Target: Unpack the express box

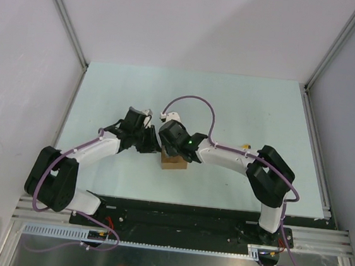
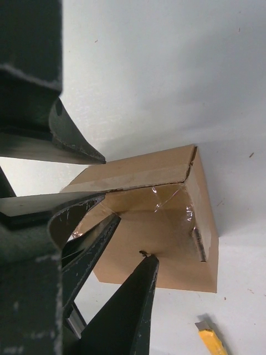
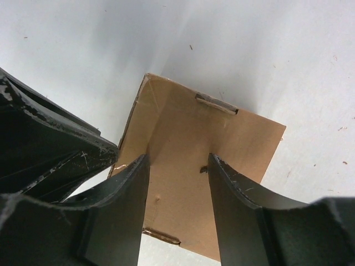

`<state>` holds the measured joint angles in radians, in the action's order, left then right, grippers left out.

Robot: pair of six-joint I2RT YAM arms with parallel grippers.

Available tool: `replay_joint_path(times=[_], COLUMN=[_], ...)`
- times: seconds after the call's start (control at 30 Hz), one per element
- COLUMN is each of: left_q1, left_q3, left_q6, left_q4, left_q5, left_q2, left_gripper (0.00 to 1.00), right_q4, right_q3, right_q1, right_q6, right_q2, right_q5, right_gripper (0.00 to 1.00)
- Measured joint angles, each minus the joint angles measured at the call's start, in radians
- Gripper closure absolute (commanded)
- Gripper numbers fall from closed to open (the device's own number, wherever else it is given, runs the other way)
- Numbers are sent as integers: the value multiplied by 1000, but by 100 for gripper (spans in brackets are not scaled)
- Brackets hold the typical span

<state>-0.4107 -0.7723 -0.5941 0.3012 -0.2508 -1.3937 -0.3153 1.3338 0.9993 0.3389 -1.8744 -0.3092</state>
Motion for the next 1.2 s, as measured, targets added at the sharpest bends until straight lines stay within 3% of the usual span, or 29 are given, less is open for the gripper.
replay_joint_path(times=[0.4, 0.53, 0.87, 1.2], left_q1=[3, 3, 3, 58], left_q3=[-2, -6, -11, -3], left_q6=[-1, -1, -9, -11], left_q4=[0, 0, -2, 12], left_q5=[3, 3, 19, 49], left_q2=[-1, -2, -14, 8], left_gripper=[68, 68, 78, 77], right_q4=[-1, 7, 15, 49], right_q3=[27, 35, 43, 51], right_q1=[6, 7, 10, 8], right_q6=[0, 1, 8, 27], right_q2=[-31, -41, -52, -71], right_q5=[-27, -34, -47, -51], right_gripper=[43, 43, 47, 50])
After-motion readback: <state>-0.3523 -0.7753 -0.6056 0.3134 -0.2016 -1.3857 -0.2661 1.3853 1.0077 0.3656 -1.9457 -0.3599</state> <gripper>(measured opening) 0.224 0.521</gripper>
